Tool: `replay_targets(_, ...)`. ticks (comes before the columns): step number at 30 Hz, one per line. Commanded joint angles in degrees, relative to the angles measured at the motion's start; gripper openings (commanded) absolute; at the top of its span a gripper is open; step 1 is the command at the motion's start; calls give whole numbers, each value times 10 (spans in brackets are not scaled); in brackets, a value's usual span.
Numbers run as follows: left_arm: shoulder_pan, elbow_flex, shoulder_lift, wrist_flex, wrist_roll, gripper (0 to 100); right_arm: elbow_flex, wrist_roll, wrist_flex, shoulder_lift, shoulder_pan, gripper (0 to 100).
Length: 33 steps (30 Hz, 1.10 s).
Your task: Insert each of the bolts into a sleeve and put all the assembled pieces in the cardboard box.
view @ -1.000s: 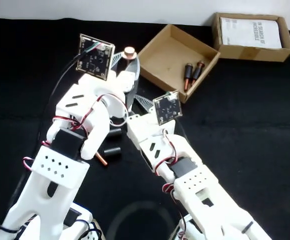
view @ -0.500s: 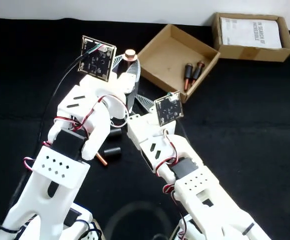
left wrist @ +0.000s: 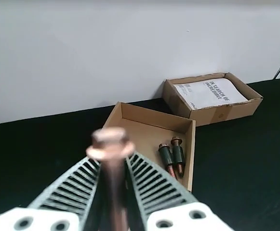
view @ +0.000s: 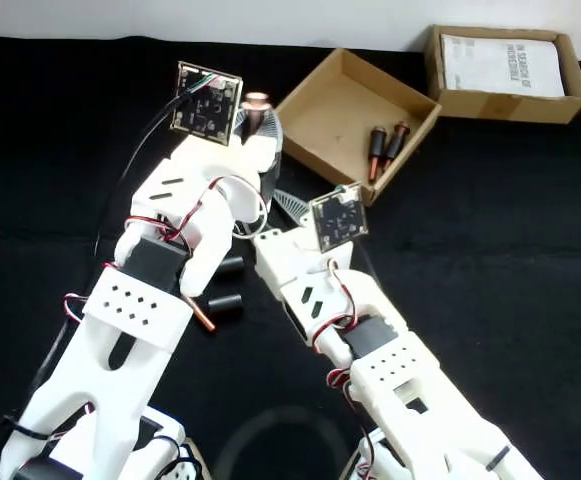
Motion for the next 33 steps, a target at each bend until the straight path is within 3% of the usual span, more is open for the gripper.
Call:
replay_targets(1,-3,-4,2,-9,-2,9,-5,0,-8,-29,8,8)
replay_targets(11,-1,-9,0,-11,-2,9,-5,0,-8,-29,8,8)
replay_targets(21,-2,-94,-1,-4,-1,9,7,1,-7,-24,8,8)
replay_targets(25,3,-127,-19,48,4,9,7,1,-7,-26,8,8)
replay_targets(29,14,-137,-29,100,61,9,3,1,-7,-25,8,8)
replay_targets(33,12,-131,-27,108,80,9,2,1,-7,-25,8,8)
